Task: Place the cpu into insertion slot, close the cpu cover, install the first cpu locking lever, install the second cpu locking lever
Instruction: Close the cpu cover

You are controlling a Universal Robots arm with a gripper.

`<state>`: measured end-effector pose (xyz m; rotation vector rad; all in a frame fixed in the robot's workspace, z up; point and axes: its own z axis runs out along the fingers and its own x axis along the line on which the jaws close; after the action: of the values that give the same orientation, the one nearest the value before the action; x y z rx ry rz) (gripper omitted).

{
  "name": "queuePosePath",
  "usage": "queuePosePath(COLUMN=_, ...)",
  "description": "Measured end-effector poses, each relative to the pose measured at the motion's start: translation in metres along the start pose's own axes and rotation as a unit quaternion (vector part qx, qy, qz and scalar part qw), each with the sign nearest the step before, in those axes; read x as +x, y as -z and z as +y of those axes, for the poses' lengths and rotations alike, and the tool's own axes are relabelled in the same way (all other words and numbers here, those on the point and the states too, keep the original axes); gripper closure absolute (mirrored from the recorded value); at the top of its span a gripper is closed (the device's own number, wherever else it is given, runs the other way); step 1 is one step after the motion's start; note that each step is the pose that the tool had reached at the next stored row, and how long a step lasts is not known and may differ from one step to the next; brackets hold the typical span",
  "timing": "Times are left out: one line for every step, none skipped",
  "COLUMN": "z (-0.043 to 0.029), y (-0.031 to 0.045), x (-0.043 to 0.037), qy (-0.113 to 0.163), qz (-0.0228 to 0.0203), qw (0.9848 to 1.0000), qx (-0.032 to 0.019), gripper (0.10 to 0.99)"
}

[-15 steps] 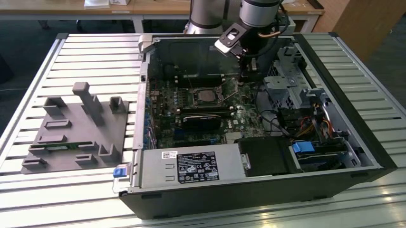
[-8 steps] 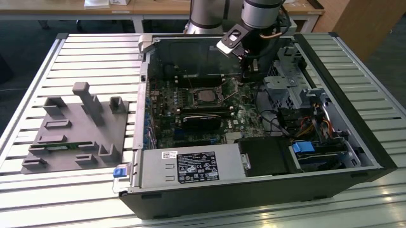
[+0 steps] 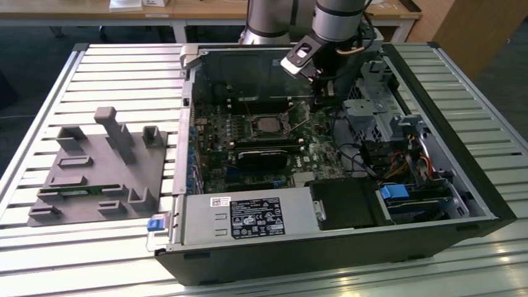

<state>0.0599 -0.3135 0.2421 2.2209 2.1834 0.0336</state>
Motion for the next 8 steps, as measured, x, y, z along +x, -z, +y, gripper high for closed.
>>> queuePosePath(z=-0.0014, y=-0.0001, x=0.0, qy=0.0, qz=0.0, qw=1.0, qx=0.0, gripper=0.969)
queuePosePath(z=-0.0027, y=-0.0001, x=-0.0001, qy=0.0, qz=0.0, qw=1.0, qx=0.0, gripper=0.969)
queuePosePath(z=-0.004, y=-0.0001, x=-0.0001, qy=0.0, qz=0.0, qw=1.0, qx=0.0, gripper=0.969)
queuePosePath(z=-0.0054, y=-0.0002, x=-0.0001, qy=0.0, qz=0.0, qw=1.0, qx=0.0, gripper=0.969)
queuePosePath(z=-0.0066, y=-0.0002, x=-0.0001, qy=0.0, qz=0.0, qw=1.0, qx=0.0, gripper=0.969)
queuePosePath(z=-0.0077, y=-0.0002, x=-0.0002, qy=0.0, qz=0.0001, qw=1.0, qx=0.0, gripper=0.969)
queuePosePath(z=-0.0088, y=-0.0002, x=-0.0002, qy=0.0, qz=0.0001, qw=1.0, qx=0.0, gripper=0.969)
queuePosePath(z=-0.0102, y=-0.0002, x=-0.0002, qy=0.0, qz=0.0, qw=1.0, qx=0.0, gripper=0.969)
